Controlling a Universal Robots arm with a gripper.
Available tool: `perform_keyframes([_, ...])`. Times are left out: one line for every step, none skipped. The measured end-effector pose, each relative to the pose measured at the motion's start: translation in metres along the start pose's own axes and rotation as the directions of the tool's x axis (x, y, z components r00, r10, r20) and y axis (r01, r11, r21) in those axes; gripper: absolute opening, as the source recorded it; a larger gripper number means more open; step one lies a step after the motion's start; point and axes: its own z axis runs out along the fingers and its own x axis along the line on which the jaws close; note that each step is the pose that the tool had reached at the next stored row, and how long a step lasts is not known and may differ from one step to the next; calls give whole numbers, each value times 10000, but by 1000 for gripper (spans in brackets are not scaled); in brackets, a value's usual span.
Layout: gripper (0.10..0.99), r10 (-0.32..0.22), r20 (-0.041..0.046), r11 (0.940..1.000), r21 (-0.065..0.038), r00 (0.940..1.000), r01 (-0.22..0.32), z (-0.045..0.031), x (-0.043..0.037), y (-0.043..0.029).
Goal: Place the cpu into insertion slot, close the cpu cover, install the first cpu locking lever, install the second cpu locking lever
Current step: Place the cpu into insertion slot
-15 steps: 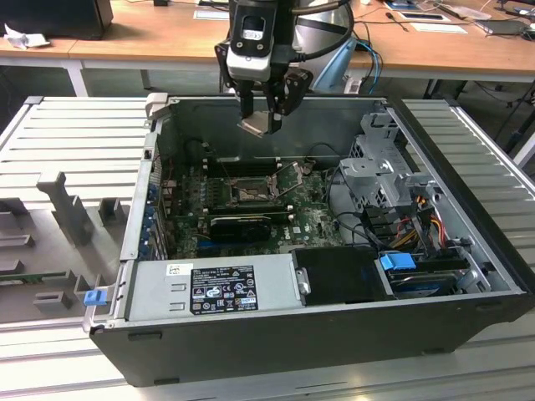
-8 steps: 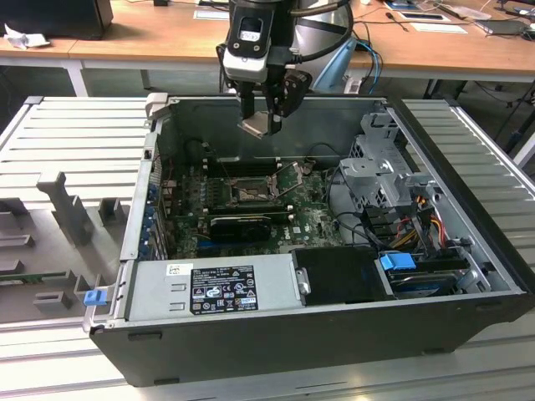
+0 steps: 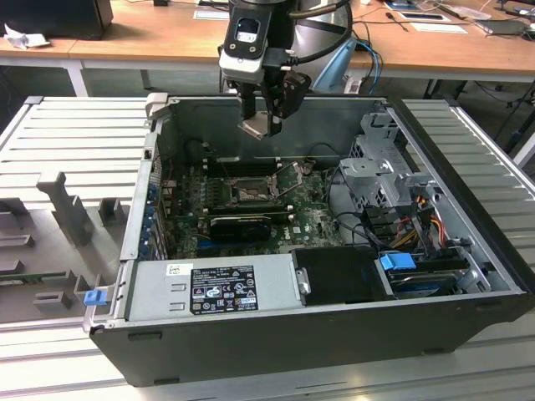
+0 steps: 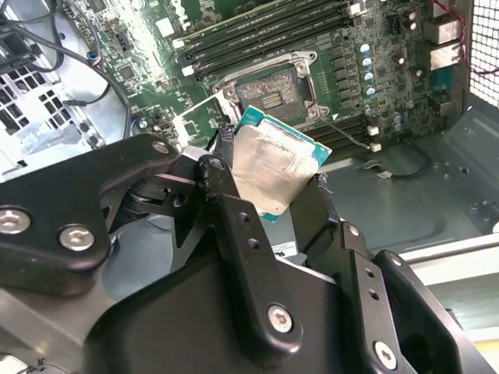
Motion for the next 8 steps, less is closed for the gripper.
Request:
perform_keyframes([529, 74, 7, 10000, -1, 10000, -74, 1, 0, 0])
perform_keyframes([529, 133, 11, 9999, -3, 9999, -133, 2, 0, 0])
perform_keyframes([529, 200, 18, 9998, -4, 9998, -200, 3, 0, 0])
perform_keyframes([529, 314, 27, 9995, -7, 9995, -314, 5, 0, -1])
perform_keyframes([529, 378, 33, 9993, -7, 9993, -378, 5, 0, 0])
perform_keyframes([529, 428, 37, 9991, -10, 9991, -428, 6, 0, -1])
perform_keyframes([529, 487, 42, 9988, -11, 9988, -487, 7, 0, -1])
perform_keyframes([529, 536, 47, 9986, -12, 9986, -536, 8, 0, -1])
